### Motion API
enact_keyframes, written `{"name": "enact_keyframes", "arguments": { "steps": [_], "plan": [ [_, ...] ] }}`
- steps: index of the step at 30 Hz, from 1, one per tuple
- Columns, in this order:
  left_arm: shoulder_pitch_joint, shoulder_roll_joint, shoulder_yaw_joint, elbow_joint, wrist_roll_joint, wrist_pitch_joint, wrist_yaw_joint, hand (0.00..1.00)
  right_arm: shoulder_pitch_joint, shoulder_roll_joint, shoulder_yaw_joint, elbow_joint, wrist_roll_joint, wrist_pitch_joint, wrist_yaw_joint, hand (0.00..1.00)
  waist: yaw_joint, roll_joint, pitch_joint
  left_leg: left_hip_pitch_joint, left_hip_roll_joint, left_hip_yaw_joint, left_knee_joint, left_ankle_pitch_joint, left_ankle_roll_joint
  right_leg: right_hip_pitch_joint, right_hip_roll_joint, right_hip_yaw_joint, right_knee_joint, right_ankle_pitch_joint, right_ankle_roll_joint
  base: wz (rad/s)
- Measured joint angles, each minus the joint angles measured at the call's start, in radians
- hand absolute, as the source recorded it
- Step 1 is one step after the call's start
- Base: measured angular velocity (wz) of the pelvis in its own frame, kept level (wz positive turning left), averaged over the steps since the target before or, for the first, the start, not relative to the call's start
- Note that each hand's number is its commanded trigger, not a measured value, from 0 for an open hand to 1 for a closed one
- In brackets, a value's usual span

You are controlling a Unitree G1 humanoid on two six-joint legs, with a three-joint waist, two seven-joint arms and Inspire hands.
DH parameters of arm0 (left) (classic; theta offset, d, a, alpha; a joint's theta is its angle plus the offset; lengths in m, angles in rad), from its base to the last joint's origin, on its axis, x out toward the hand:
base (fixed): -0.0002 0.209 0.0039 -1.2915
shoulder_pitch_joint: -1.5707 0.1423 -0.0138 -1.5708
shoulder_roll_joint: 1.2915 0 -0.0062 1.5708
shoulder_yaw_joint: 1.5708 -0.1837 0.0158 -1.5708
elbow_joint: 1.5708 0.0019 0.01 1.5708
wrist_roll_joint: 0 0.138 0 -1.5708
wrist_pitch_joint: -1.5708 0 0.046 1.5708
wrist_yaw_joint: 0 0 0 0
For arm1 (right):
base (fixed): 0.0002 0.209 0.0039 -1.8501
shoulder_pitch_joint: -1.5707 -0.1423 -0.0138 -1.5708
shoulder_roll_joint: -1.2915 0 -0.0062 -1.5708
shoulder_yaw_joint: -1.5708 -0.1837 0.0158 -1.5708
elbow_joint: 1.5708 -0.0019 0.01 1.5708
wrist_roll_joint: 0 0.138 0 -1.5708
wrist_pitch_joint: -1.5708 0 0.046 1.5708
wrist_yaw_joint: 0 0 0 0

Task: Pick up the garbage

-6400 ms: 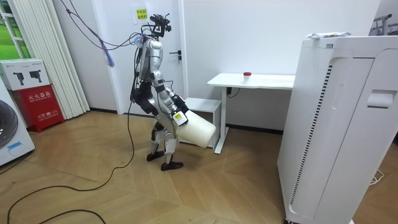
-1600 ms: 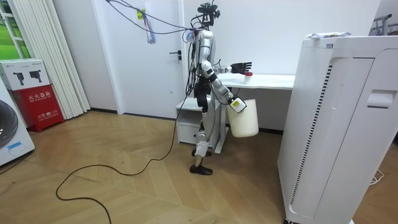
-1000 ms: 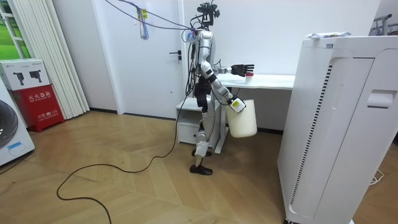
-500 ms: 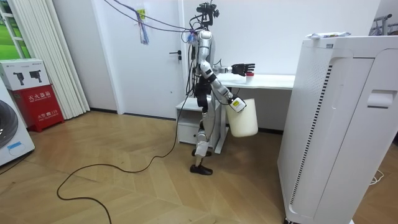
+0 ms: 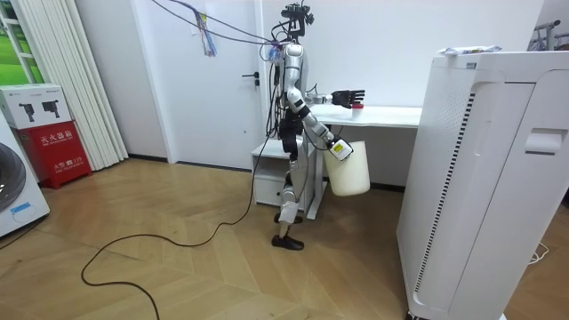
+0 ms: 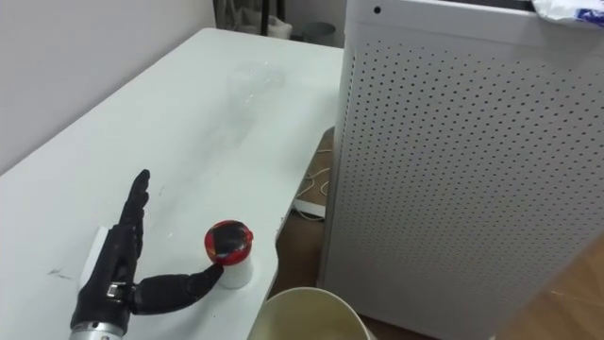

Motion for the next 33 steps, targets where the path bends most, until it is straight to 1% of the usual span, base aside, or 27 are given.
{"name": "enact_keyframes", "arguments": {
  "steps": [2,10,13,17,27,31,33],
  "plan": [
    [0.000,0.000,0.000,0.000,0.000,0.000,-0.004,0.00,0.000,0.000,0.000,0.000,0.000,0.000,0.000,1.00,-0.001,0.000,0.0001,0.003,0.000,0.000,-0.002,0.000,0.000,0.002,-0.001,-0.017,0.000,0.000,0.000,0.00],
    [0.011,-0.001,-0.006,0.000,0.000,0.001,-0.009,0.00,0.001,0.001,0.002,0.000,0.000,0.000,0.003,1.00,-0.013,-0.003,0.0011,0.005,0.000,-0.003,-0.006,0.000,0.000,0.013,-0.001,-0.023,-0.015,0.000,0.000,0.00],
    [0.017,-0.003,-0.007,0.000,-0.002,0.009,-0.019,0.00,0.002,0.000,0.002,0.000,0.001,0.000,0.008,1.00,-0.025,-0.004,0.0016,0.002,0.000,-0.002,-0.006,0.000,0.000,0.010,-0.001,-0.024,-0.015,0.000,0.000,0.00],
    [0.017,-0.004,-0.008,0.000,-0.003,0.009,-0.049,0.00,0.002,0.000,0.002,0.000,0.001,0.000,0.009,1.00,-0.030,-0.005,0.0013,0.002,0.000,0.000,-0.008,0.000,0.000,0.009,-0.001,-0.024,-0.016,0.000,0.000,0.00],
    [0.017,-0.006,-0.019,0.000,-0.003,0.017,-0.087,0.00,0.002,0.000,0.002,0.000,0.000,0.000,0.021,1.00,-0.035,-0.005,0.0006,0.003,0.000,0.000,-0.007,0.000,0.000,0.009,-0.001,-0.025,-0.016,0.000,0.000,0.00],
    [0.017,-0.009,-0.019,0.000,-0.005,0.029,-0.098,0.00,0.002,0.001,0.003,0.000,0.000,0.000,0.024,1.00,-0.047,-0.006,-0.0001,0.003,0.000,0.000,-0.006,0.000,0.000,0.009,-0.001,-0.025,-0.016,0.000,0.000,0.00],
    [0.017,-0.011,-0.021,0.000,-0.005,0.029,-0.098,0.00,0.002,0.001,0.006,0.000,0.000,0.000,0.024,1.00,-0.051,-0.007,-0.0010,0.003,0.000,0.000,-0.006,0.000,0.000,0.009,-0.001,-0.024,-0.016,0.000,0.000,0.00]
  ]
}}
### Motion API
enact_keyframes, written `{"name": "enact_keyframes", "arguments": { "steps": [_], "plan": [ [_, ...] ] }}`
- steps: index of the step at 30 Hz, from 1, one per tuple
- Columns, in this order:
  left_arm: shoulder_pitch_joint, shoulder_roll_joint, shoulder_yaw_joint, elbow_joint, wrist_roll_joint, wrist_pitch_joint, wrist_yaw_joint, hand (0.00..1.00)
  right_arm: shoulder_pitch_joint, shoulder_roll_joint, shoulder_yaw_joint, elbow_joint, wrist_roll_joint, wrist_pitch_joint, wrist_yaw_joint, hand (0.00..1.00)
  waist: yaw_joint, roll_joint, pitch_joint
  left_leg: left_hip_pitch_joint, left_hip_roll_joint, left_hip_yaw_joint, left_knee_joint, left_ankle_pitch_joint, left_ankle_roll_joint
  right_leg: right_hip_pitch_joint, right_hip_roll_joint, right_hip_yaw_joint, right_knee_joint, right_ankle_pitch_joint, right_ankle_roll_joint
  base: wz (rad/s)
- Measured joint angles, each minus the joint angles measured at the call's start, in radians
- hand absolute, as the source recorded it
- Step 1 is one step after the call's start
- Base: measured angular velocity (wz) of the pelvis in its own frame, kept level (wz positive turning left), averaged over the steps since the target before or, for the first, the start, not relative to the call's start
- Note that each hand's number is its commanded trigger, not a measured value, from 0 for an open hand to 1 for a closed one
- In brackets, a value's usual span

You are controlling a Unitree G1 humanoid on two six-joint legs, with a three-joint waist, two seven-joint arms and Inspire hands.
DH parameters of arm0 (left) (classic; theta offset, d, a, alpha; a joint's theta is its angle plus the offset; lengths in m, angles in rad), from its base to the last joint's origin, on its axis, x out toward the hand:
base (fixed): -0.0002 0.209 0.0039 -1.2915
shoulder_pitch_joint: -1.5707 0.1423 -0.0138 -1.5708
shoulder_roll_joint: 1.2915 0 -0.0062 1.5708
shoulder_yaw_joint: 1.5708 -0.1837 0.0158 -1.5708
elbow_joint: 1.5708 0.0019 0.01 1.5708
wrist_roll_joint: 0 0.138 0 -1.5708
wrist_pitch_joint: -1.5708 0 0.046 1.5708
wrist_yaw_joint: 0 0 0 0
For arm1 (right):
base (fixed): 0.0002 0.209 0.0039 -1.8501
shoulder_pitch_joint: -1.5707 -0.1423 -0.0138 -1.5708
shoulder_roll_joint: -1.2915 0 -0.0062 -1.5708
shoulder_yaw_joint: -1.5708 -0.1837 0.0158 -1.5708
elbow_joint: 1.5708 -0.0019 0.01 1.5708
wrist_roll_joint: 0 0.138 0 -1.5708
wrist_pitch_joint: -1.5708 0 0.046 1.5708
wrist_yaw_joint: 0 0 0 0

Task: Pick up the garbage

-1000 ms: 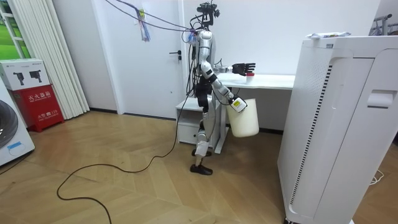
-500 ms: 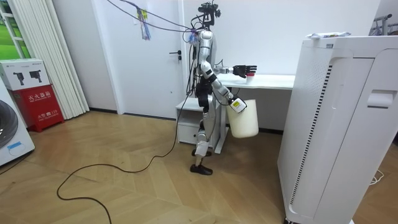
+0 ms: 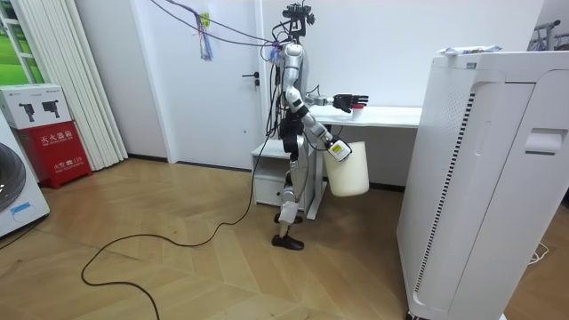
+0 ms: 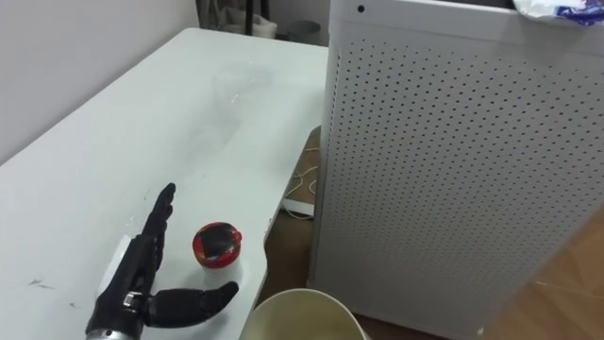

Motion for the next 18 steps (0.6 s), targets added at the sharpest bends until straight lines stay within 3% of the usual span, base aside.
{"name": "enact_keyframes", "arguments": {
  "steps": [10,18],
  "plan": [
    [0.000,-0.016,-0.016,0.000,0.000,0.000,0.004,0.00,0.000,0.003,0.002,0.000,0.001,0.000,0.000,1.00,-0.003,-0.008,-0.0022,0.002,0.000,0.002,0.000,0.000,0.000,0.000,0.000,0.003,0.000,0.000,0.000,0.00],
    [-0.001,-0.016,-0.016,0.000,0.000,0.000,0.061,0.00,0.000,0.008,0.002,0.000,0.001,0.000,-0.002,1.00,-0.002,-0.017,-0.0021,0.020,0.002,0.024,-0.013,0.000,0.000,0.002,0.000,0.010,0.000,0.000,0.000,-0.08]
  ]
}}
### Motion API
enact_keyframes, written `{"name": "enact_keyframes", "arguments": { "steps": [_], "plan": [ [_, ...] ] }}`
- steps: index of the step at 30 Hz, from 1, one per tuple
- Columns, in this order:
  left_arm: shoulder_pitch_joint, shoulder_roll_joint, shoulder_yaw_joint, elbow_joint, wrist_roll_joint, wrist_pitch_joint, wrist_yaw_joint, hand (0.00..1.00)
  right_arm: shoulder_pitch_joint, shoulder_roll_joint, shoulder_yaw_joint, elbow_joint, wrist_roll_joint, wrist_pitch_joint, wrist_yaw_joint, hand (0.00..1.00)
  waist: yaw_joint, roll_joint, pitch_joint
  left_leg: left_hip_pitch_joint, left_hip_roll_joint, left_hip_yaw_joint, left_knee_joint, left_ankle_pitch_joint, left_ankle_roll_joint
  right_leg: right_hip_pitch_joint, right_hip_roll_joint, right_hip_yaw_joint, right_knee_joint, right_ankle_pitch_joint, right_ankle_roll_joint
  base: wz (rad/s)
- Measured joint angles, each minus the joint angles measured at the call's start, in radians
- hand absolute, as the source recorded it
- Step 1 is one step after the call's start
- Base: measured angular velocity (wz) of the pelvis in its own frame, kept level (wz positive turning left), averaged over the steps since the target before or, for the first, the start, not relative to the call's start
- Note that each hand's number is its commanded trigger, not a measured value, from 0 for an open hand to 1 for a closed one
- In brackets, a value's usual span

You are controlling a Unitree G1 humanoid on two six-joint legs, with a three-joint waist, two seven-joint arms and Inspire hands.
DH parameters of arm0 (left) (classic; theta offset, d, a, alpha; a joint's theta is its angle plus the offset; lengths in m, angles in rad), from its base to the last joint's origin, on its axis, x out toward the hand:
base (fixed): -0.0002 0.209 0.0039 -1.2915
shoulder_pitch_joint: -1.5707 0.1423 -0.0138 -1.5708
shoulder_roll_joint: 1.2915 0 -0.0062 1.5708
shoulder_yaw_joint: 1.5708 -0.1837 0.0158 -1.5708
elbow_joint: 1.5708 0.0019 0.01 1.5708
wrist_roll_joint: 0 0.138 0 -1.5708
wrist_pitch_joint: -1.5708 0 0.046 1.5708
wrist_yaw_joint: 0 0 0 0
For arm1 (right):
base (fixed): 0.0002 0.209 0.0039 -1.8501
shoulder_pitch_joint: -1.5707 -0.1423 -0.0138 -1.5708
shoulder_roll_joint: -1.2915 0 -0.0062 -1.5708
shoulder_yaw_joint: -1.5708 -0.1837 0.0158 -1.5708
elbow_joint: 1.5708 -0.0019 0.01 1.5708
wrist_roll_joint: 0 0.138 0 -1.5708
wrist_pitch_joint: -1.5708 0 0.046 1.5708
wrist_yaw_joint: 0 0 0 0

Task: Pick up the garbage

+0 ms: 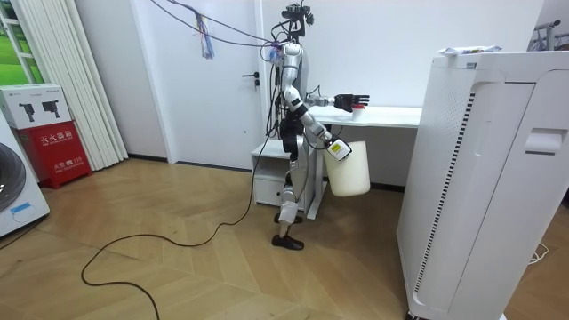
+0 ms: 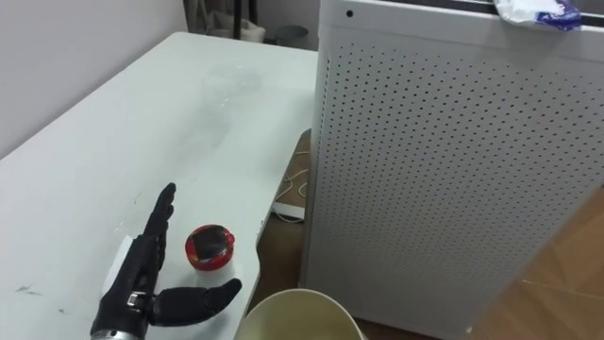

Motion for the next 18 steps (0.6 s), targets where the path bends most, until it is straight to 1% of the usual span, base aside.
{"name": "enact_keyframes", "arguments": {
  "steps": [3,4,7,8,9,10,11,12,13,14,15,16,17,18],
  "plan": [
    [-0.001,0.000,0.000,0.000,0.000,0.000,0.015,0.00,0.000,0.000,0.000,0.000,0.000,0.000,0.000,1.00,-0.001,0.000,0.0008,0.002,0.000,0.002,-0.001,0.000,0.000,0.000,0.000,0.000,-0.001,0.000,0.000,-0.02],
    [-0.002,0.000,0.000,0.001,0.002,0.000,0.019,0.00,0.000,0.000,0.000,0.000,0.000,0.000,0.000,1.00,-0.001,0.001,0.0026,0.004,0.000,0.003,-0.002,0.000,0.000,-0.001,0.000,0.001,-0.001,0.000,0.000,-0.04],
    [-0.006,0.000,0.000,0.001,0.002,0.000,0.037,0.07,0.000,0.002,0.000,0.000,0.000,0.000,0.000,1.00,0.000,0.005,0.0080,0.006,0.000,0.005,-0.005,0.000,0.000,-0.001,0.000,0.002,-0.001,0.000,0.000,-0.01],
    [-0.007,0.000,0.000,0.001,0.001,0.000,0.040,0.18,0.000,0.002,0.000,0.000,0.000,0.000,0.000,1.00,-0.001,0.008,0.0105,0.006,0.000,0.005,-0.007,0.000,0.000,-0.001,0.000,0.002,-0.001,0.000,0.000,0.00],
    [-0.008,0.000,0.000,0.002,0.001,0.000,0.040,0.19,0.000,0.002,0.000,0.000,-0.001,0.000,0.000,1.00,-0.001,0.009,0.0117,0.006,0.000,0.005,-0.008,0.000,0.000,-0.001,0.000,0.001,-0.001,0.000,0.000,0.00],
    [-0.009,-0.002,0.000,0.004,0.000,0.001,0.040,0.22,0.001,0.002,0.000,0.000,-0.001,0.000,-0.001,1.00,-0.002,0.011,0.0133,0.006,0.000,0.005,-0.009,0.000,0.000,-0.001,0.000,0.000,-0.001,0.000,0.000,0.00],
    [-0.009,-0.006,0.000,0.004,0.001,0.002,0.040,0.44,0.002,0.002,0.000,0.000,-0.005,0.000,-0.001,1.00,-0.002,0.012,0.0137,0.006,0.001,0.005,-0.010,0.000,0.000,-0.002,0.001,0.000,-0.001,0.000,0.000,0.00],
    [-0.009,-0.009,0.001,0.004,0.001,0.002,0.040,0.52,0.003,0.002,0.000,0.000,-0.007,0.001,-0.001,1.00,-0.002,0.012,0.0138,0.006,0.001,0.005,-0.011,0.000,0.000,-0.003,0.001,0.000,-0.001,0.000,0.000,0.00],
    [-0.009,-0.013,0.001,0.006,0.001,0.002,0.042,0.52,0.004,0.002,0.000,0.000,-0.016,0.001,-0.002,1.00,-0.002,0.012,0.0137,0.006,0.001,0.004,-0.012,0.000,0.000,-0.003,0.001,0.000,-0.001,0.000,0.000,0.00],
    [-0.009,-0.016,0.001,0.010,0.001,0.002,0.045,0.63,0.005,0.002,0.000,0.000,-0.028,0.001,-0.003,1.00,-0.002,0.012,0.0136,0.006,0.001,0.004,-0.012,0.000,0.000,-0.003,0.001,-0.001,-0.001,0.000,0.000,0.00],
    [-0.009,-0.017,0.000,0.011,0.001,0.004,0.049,0.90,0.005,0.002,0.000,0.000,-0.033,0.001,-0.004,1.00,-0.003,0.012,0.0137,0.006,0.001,0.004,-0.012,0.000,0.000,-0.003,0.001,-0.001,-0.001,0.000,0.000,0.00],
    [-0.009,-0.019,0.001,0.012,0.001,0.008,0.055,0.90,0.007,0.002,0.000,0.000,-0.042,0.001,-0.006,1.00,-0.004,0.011,0.0135,0.006,0.001,0.005,-0.012,0.000,0.000,-0.003,0.001,-0.002,-0.001,0.000,0.000,0.00],
    [-0.011,-0.019,0.000,0.016,0.000,0.008,0.060,1.00,0.009,0.002,0.000,0.000,-0.043,0.001,-0.008,1.00,-0.004,0.011,0.0131,0.006,0.001,0.005,-0.012,0.000,0.000,-0.003,0.001,-0.002,-0.001,0.000,0.000,0.00],
    [-0.013,-0.019,0.000,0.020,-0.001,0.008,0.060,1.00,0.009,0.002,0.000,0.000,-0.043,0.001,-0.009,1.00,-0.004,0.010,0.0130,0.006,0.001,0.005,-0.012,0.000,0.000,-0.002,0.001,-0.002,-0.001,0.000,0.000,0.00]
  ]
}}
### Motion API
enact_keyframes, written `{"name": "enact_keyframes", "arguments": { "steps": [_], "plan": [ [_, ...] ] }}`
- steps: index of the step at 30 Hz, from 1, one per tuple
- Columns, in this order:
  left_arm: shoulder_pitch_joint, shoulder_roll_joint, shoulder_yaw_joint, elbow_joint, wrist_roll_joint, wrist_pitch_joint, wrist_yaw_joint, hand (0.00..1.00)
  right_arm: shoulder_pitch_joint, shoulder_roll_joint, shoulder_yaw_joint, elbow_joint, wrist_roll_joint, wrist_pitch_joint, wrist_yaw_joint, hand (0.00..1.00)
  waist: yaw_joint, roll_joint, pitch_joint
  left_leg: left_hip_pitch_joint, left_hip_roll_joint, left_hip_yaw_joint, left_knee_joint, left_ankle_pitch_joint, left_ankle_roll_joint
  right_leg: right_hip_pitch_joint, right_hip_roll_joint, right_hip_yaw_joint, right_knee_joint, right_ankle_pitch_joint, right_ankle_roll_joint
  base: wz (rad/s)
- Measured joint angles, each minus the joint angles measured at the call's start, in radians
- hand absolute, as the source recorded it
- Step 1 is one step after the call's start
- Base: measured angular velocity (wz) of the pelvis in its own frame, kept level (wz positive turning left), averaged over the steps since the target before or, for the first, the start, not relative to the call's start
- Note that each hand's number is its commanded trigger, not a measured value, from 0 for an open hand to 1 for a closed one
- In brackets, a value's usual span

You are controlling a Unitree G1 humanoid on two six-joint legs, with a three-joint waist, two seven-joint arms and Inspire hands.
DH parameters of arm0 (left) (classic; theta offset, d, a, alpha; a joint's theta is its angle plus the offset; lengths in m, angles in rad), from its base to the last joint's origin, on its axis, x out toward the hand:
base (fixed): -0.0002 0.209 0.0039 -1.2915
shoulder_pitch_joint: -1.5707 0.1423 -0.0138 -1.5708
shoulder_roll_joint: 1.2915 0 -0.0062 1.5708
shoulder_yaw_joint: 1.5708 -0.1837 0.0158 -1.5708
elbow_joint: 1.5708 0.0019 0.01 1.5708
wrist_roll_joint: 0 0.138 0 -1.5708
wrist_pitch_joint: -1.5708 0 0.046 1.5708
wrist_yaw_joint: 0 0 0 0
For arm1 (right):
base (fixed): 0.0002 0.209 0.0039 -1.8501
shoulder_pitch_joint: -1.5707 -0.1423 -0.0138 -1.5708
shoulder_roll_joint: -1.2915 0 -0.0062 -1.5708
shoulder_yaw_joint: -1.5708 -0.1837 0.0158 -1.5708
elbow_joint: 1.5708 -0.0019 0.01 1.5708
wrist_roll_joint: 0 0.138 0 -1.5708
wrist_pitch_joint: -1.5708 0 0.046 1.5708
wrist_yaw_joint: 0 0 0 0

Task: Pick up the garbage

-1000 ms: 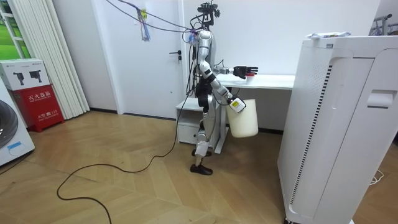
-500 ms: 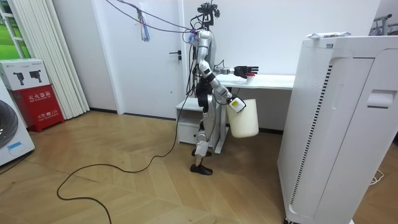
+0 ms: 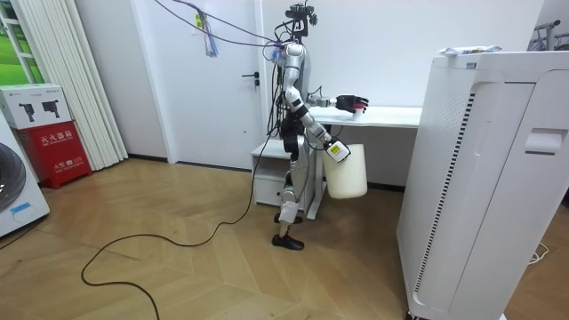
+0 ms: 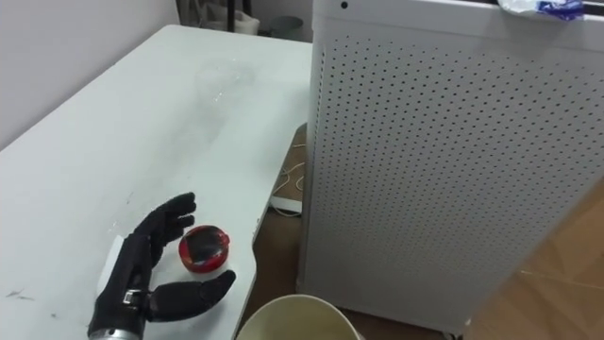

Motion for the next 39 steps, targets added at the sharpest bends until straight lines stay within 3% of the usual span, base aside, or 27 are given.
{"name": "enact_keyframes", "arguments": {
  "steps": [8,17,22,27,31,34,39],
  "plan": [
    [-0.034,0.002,-0.057,0.030,-0.039,0.031,-0.029,1.00,0.000,0.001,0.029,0.000,0.000,0.013,-0.004,1.00,-0.005,-0.002,-0.0019,-0.001,0.000,0.000,0.005,0.000,0.000,0.000,-0.001,-0.001,0.003,0.000,0.000,0.00],
    [-0.063,-0.002,-0.122,0.068,-0.056,0.039,-0.059,1.00,0.000,0.017,0.035,-0.001,-0.032,0.039,-0.006,1.00,-0.023,-0.007,-0.0072,0.006,0.003,0.024,0.006,0.000,0.000,-0.006,-0.001,0.001,0.019,0.000,0.000,-0.05],
    [-0.063,0.001,-0.138,0.084,-0.059,0.075,-0.099,1.00,0.000,0.029,0.036,-0.003,-0.036,0.039,-0.005,1.00,-0.048,-0.007,-0.0080,0.004,0.004,0.027,0.006,0.000,0.000,-0.009,0.000,0.001,0.021,0.001,-0.001,-0.03],
    [-0.074,-0.005,-0.137,0.082,-0.061,0.076,-0.127,1.00,-0.003,0.035,0.037,-0.003,-0.037,0.039,-0.006,1.00,-0.049,-0.006,-0.0094,-0.025,0.005,0.032,0.013,0.000,0.000,-0.047,0.000,0.013,0.037,0.002,-0.003,-0.05],
    [-0.107,-0.006,-0.141,0.035,-0.061,0.080,-0.170,1.00,-0.018,0.035,0.039,-0.003,-0.036,0.039,-0.006,1.00,-0.052,-0.004,-0.0086,-0.063,0.005,0.031,0.037,0.000,0.000,-0.074,-0.002,0.012,0.038,0.003,-0.004,0.01],
    [-0.139,-0.018,-0.144,-0.007,-0.059,0.080,-0.199,1.00,-0.040,0.035,0.039,-0.002,-0.035,0.039,-0.007,1.00,-0.051,0.007,-0.0021,-0.068,0.007,0.031,0.039,0.000,0.000,-0.078,-0.001,0.011,0.039,0.004,-0.006,0.00],
    [-0.144,-0.029,-0.168,-0.094,-0.062,0.080,-0.265,1.00,-0.082,0.034,0.039,0.019,-0.033,0.039,-0.017,1.00,-0.053,0.020,-0.0017,-0.082,0.010,0.031,0.037,0.000,0.000,-0.099,0.001,0.009,0.053,0.004,-0.007,-0.01]
  ]
}}
